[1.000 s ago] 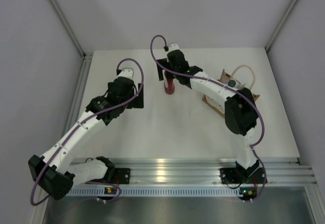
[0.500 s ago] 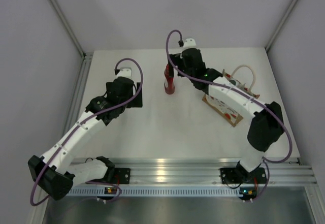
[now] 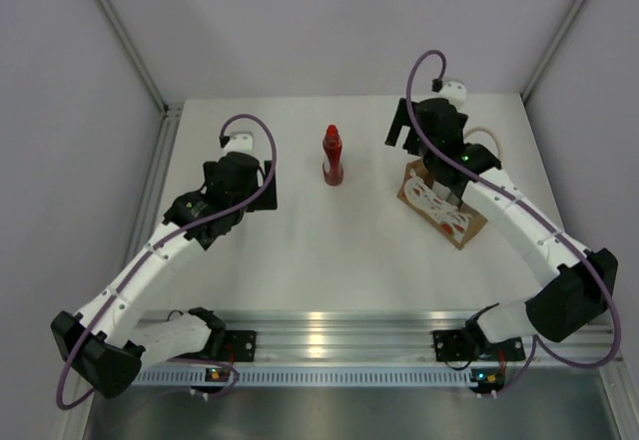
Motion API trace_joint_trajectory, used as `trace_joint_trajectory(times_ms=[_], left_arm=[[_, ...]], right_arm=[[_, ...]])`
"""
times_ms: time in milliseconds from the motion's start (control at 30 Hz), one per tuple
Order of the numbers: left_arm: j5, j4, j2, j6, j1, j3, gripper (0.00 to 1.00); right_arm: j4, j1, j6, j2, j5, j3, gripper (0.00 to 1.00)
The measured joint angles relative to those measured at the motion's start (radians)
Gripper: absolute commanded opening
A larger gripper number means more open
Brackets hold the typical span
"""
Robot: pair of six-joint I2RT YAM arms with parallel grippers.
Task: Take the personal care products out of the canvas bag
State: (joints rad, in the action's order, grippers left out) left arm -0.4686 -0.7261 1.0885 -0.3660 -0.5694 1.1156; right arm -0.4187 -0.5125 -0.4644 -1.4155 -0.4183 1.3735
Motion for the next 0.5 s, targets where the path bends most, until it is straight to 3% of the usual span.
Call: trace_joint_trajectory(times_ms=[233,500], left_arm=[[0.016,0.0,0.0,0.0,0.0,0.0,0.98],[0.037,0.0,0.0,0.001,0.0,0.0,0.98]], right_arm=[[-0.097,0.082,-0.134,0.072,-0.167,-0.094,0.89],[-0.135,0.161,-0.223,0.083,-0.217,-0.132,0.82]])
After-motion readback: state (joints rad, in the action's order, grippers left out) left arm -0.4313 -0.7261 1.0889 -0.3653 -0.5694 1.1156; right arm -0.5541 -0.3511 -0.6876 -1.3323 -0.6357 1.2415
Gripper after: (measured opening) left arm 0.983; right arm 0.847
